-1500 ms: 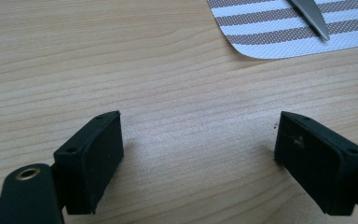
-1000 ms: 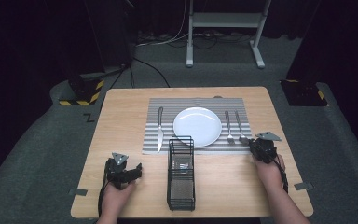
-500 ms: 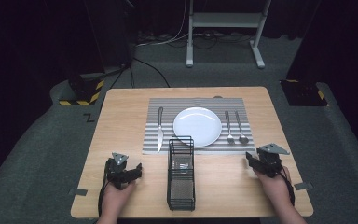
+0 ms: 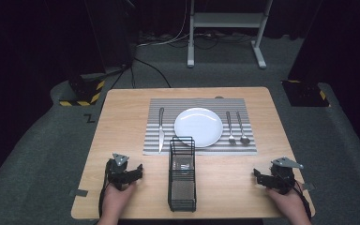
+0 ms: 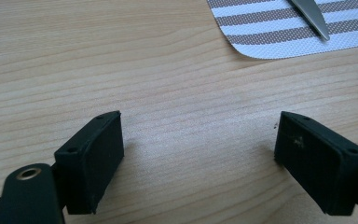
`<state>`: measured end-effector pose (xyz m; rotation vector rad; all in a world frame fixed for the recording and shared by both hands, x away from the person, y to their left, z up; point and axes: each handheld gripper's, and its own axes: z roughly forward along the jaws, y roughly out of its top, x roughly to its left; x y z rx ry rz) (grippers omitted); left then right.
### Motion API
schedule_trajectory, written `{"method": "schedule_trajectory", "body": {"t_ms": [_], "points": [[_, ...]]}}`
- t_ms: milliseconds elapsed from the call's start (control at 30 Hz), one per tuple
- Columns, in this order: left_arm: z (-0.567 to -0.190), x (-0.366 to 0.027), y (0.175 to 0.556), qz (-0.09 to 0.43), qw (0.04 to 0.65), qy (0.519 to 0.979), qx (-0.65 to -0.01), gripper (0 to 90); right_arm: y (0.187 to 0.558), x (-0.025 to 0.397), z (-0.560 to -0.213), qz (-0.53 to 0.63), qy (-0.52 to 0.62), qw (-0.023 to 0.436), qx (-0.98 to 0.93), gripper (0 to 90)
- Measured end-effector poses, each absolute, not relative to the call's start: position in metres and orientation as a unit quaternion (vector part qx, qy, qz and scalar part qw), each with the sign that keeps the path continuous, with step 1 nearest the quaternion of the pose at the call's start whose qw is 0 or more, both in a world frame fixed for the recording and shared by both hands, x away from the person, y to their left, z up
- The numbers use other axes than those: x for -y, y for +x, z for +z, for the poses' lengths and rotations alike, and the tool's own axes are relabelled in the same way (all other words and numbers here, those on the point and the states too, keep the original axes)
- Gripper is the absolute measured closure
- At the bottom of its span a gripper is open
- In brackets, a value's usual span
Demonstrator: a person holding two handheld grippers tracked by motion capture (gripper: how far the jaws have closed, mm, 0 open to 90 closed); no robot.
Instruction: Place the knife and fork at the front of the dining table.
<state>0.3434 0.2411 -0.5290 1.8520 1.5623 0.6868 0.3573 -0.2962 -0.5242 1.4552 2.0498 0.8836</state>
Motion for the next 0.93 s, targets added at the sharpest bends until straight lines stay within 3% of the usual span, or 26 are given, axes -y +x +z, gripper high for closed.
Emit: {"method": "schedule_trajectory", "body": {"t_ms": [933], "points": [[-0.529,-0.2412,0.3435,0.259,0.307,0.7,-0.59,15.7,0.3583,0.296,-0.5245,0.319,0.532,0.235,-0.748,11.0]]}}
